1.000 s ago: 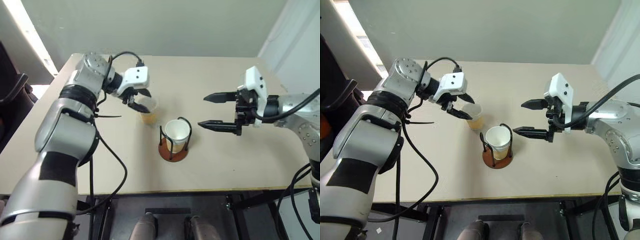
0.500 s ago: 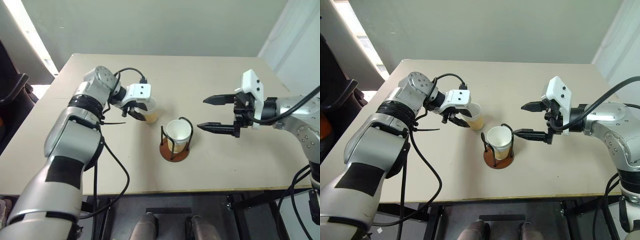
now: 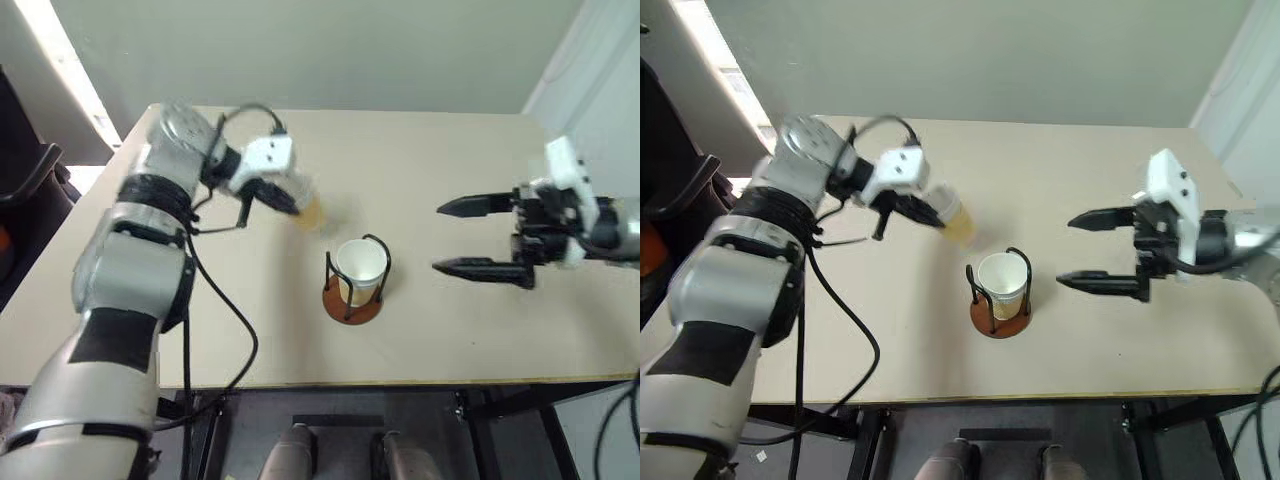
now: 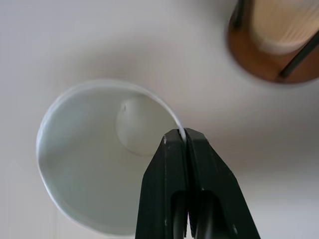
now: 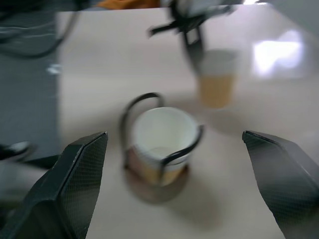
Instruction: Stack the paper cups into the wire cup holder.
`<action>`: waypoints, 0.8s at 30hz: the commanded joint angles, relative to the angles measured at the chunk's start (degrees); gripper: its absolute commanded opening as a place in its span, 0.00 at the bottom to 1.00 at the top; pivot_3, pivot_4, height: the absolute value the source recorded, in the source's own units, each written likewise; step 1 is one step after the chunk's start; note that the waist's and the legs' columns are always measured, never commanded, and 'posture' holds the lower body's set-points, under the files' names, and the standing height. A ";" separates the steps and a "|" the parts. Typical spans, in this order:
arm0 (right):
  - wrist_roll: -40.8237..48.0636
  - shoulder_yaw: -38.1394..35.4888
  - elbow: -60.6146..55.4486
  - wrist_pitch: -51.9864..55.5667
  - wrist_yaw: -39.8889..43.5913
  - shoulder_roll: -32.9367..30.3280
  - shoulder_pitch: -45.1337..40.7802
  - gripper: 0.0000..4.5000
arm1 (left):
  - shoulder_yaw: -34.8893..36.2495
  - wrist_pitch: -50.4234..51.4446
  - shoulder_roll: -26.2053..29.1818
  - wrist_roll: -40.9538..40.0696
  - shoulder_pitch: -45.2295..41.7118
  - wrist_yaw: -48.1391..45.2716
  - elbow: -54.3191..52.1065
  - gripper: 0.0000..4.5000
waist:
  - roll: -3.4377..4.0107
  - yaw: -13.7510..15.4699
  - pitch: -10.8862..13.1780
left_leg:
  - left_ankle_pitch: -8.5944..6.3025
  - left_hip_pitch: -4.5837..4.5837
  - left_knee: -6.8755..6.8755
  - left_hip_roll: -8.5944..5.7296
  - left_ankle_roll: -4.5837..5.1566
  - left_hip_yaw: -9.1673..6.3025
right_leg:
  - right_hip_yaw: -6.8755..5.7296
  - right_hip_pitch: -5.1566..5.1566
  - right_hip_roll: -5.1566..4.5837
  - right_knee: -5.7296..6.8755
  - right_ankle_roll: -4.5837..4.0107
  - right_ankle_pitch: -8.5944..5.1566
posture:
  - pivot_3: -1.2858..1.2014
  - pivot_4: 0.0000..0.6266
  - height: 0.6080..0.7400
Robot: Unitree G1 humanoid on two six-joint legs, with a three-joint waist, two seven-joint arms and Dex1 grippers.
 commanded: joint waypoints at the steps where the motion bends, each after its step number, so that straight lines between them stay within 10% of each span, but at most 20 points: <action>1: 0.67 -3.90 0.16 -1.68 1.32 -2.33 0.58 1.00 | -2.32 3.28 1.50 -15.94 -3.24 -2.63 -12.28 0.00 | 0.01 0.05 -0.02 | 0.07 0.00 -0.03 -0.07 -0.17 0.11 | -0.04 0.00 0.01 -0.01 0.04 -0.02 | 0.52 0.24 1.00; 12: 0.68 -4.01 -2.09 -2.21 -0.97 -3.26 3.78 1.00 | -27.26 11.89 25.35 -44.34 8.33 -2.63 -58.99 0.00 | 0.18 -1.75 -0.04 | -0.24 0.55 0.06 0.19 0.12 0.99 | 0.25 0.18 -0.02 0.16 0.23 -0.09 | 0.52 0.24 1.00; 24: 2.29 -4.58 -3.35 -1.99 -3.96 -3.29 5.72 1.00 | -31.18 7.42 19.33 -39.34 6.49 -2.63 -51.06 0.00 | 0.30 -1.04 -0.06 | -0.59 1.16 0.11 0.17 0.79 0.75 | 0.19 0.98 -0.26 0.09 -0.15 0.02 | 0.52 0.24 1.00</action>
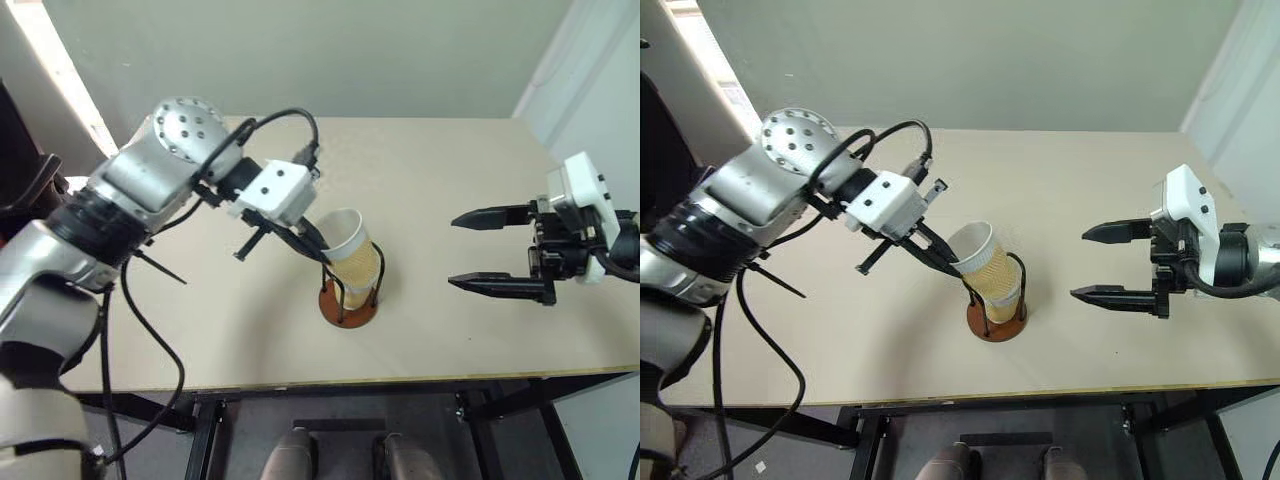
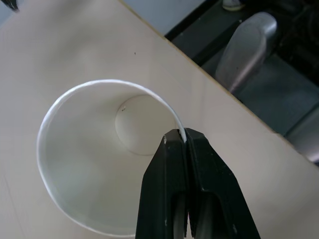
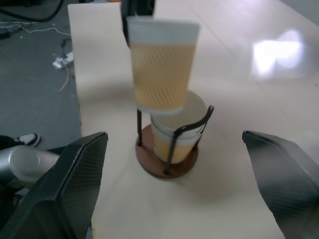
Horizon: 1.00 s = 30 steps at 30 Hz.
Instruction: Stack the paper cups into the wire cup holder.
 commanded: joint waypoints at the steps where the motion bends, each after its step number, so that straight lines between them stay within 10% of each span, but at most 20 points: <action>1: 0.61 -2.67 -0.88 -0.29 -0.92 -0.81 0.35 1.00 | -0.26 -2.70 -1.36 2.58 -2.57 -2.08 3.80 0.00 | 0.00 -0.12 0.00 | 0.01 0.05 -0.02 0.00 -0.01 0.02 | 0.01 0.05 0.00 -0.01 -0.02 0.00 | 0.52 0.24 1.00; 30: 0.43 -1.31 -1.50 -0.76 -2.81 -1.14 1.02 1.00 | -4.27 -9.36 -10.20 7.51 -8.21 -2.08 24.28 0.00 | 0.09 0.12 0.08 | -0.22 -0.06 -0.15 0.01 -0.19 -0.01 | 0.09 -0.01 0.06 -0.16 0.37 -0.30 | 0.52 0.24 1.00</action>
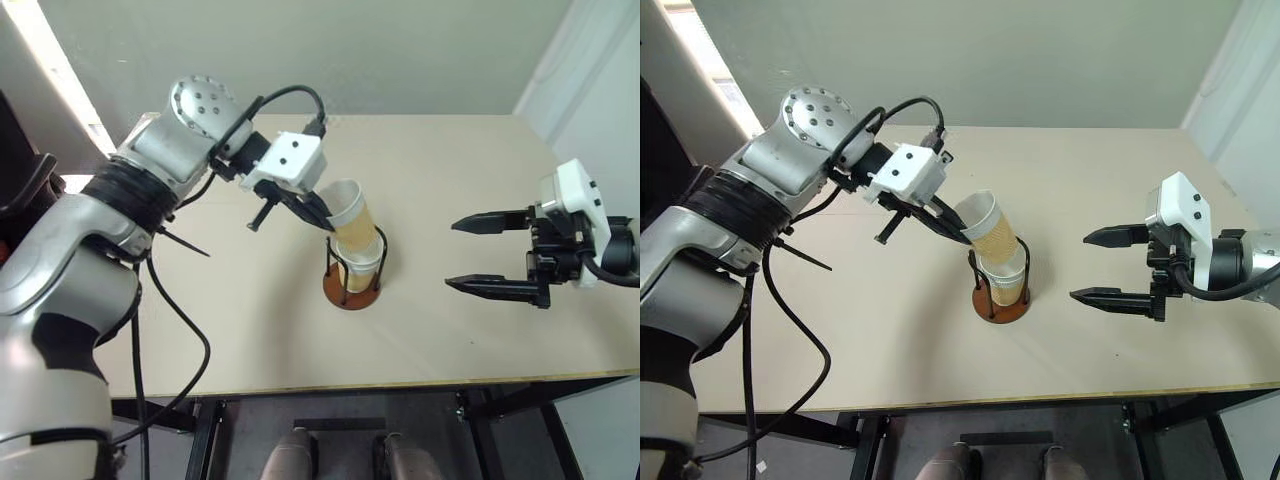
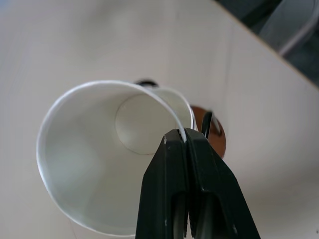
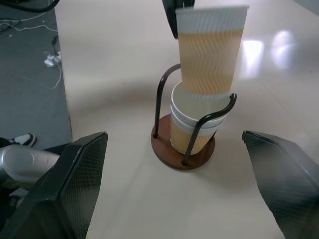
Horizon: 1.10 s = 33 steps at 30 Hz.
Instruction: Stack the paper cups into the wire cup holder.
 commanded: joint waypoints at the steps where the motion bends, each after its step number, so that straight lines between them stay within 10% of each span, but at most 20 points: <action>1: 0.33 -1.71 -1.12 -0.73 -0.36 -0.55 -0.53 1.00 | 1.18 -2.08 -2.72 3.23 -0.69 -2.05 3.97 0.00 | -0.01 0.16 0.01 | -0.01 0.00 -0.01 -0.04 0.01 0.07 | -0.05 0.01 0.04 0.00 0.01 -0.01 | 0.52 0.24 1.00; 7: -0.18 -1.44 -0.49 -1.16 -0.02 -0.69 -0.81 1.00 | 2.08 -2.25 -5.30 6.31 -0.65 -2.05 6.71 0.13 | -0.02 0.15 0.04 | -0.05 -0.04 0.02 -0.04 0.05 0.12 | -0.01 -0.03 -0.01 -0.02 0.04 0.00 | 0.52 0.24 1.00; 15: -1.22 1.15 1.50 -2.98 1.44 0.29 -2.41 1.00 | 8.45 -4.50 -7.13 8.81 0.50 -2.05 7.37 0.74 | -0.03 0.17 0.05 | -0.05 -0.06 0.04 -0.01 0.05 0.11 | 0.02 -0.05 0.02 -0.03 0.07 -0.01 | 0.52 0.24 1.00; 23: -8.47 13.49 13.09 -8.02 7.19 6.78 -12.61 1.00 | 26.21 8.00 0.49 12.82 9.40 4.05 1.61 0.74 | 0.03 -1.34 0.03 | -0.02 0.17 0.01 0.05 0.05 0.29 | 0.23 -0.06 0.10 0.07 0.08 0.01 | 0.52 0.24 1.00; 29: -14.88 17.39 24.99 -9.79 11.23 7.77 -16.07 1.00 | 48.08 26.03 22.38 3.34 43.19 7.51 -17.79 0.74 | 0.04 -2.67 -0.02 | 0.34 0.21 -0.22 0.29 -0.69 0.54 | 0.91 -0.53 0.55 0.24 -0.02 -0.08 | 0.52 0.24 1.00; 33: -17.14 17.08 31.47 -10.96 13.51 7.54 -16.93 1.00 | 69.22 33.29 26.41 0.20 68.56 14.15 -26.58 0.74 | -0.03 -2.22 -0.06 | 0.25 0.16 -0.31 0.35 -0.81 0.58 | 1.07 -0.72 0.57 0.23 -0.26 -0.24 | 0.52 0.24 1.00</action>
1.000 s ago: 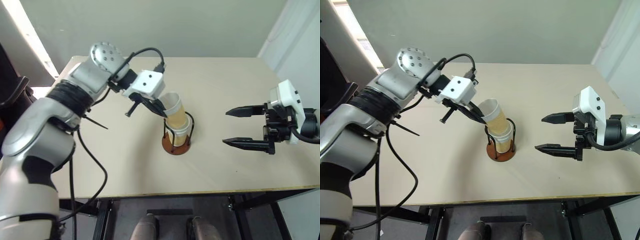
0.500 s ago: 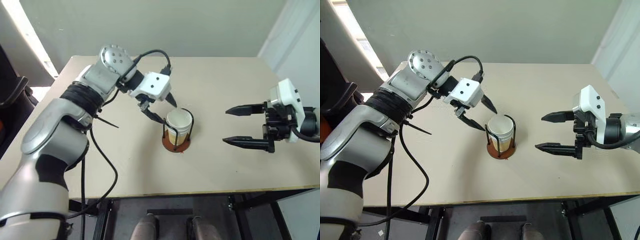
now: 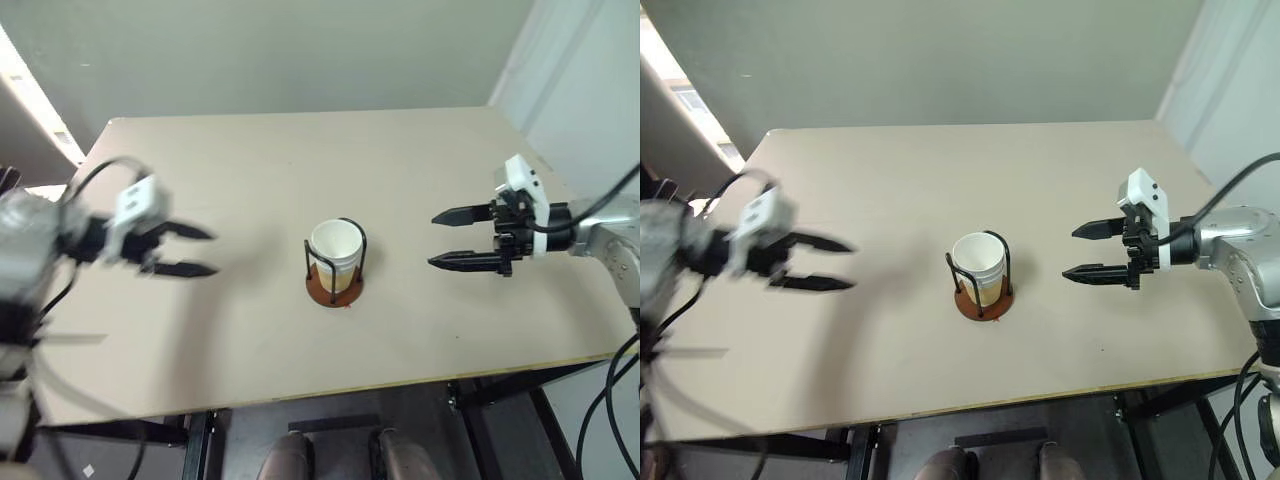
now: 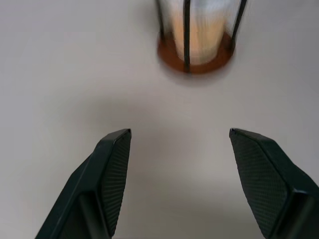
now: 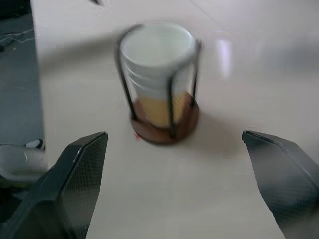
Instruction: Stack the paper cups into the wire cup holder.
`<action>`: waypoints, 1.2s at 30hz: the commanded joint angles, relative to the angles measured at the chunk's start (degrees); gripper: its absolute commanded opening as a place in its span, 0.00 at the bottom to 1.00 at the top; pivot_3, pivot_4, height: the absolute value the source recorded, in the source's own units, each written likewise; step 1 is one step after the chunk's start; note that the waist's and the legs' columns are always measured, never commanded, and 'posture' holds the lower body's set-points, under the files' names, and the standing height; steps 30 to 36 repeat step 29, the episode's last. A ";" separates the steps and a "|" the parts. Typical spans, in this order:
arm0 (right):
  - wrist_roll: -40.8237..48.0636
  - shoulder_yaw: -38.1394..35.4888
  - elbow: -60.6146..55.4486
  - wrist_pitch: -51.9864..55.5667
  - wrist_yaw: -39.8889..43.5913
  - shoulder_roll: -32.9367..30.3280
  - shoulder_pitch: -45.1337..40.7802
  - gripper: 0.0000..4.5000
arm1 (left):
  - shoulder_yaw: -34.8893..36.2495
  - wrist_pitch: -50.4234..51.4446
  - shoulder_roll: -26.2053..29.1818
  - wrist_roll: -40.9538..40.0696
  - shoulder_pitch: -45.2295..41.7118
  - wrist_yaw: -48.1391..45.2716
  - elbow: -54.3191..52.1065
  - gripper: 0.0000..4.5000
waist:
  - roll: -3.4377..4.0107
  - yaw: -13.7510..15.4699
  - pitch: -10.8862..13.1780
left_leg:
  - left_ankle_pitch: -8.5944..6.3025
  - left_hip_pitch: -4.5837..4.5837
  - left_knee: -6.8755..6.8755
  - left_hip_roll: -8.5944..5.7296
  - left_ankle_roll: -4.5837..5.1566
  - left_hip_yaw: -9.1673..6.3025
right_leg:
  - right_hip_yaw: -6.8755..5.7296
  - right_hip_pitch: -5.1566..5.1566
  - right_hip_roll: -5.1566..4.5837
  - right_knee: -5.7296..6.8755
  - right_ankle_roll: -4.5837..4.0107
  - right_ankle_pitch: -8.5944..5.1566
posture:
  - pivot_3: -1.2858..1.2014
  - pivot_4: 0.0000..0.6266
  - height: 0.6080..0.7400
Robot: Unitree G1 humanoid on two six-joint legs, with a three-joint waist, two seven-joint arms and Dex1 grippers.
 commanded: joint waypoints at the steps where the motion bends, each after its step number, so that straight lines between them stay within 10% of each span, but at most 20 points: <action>1: -1.72 -1.70 3.68 -1.85 1.83 -0.43 -1.64 1.00 | 16.71 6.31 0.62 -3.99 10.37 5.04 -9.83 0.74 | -0.08 0.78 -0.04 | -0.01 0.02 0.00 -0.01 0.00 -0.01 | 0.01 0.04 -0.01 0.04 -0.12 -0.07 | 0.52 0.24 1.00; 15: -4.23 -1.02 5.63 -1.98 4.96 2.37 -4.97 1.00 | 32.48 17.52 -5.38 -6.24 23.89 12.65 -23.53 0.74 | -0.26 0.66 -0.12 | 0.26 1.04 -0.62 -0.01 0.27 -0.04 | 0.26 0.47 0.07 0.26 -2.13 0.29 | 0.52 0.24 1.00; 36: -6.19 -0.63 6.98 -1.94 6.04 6.60 -8.52 1.00 | 36.57 20.27 -7.51 -5.94 26.40 16.69 -28.60 0.74 | -0.26 0.31 -0.12 | -0.01 1.03 -0.88 0.50 -0.24 -0.10 | 0.28 0.14 0.64 0.30 -2.24 0.32 | 0.52 0.24 1.00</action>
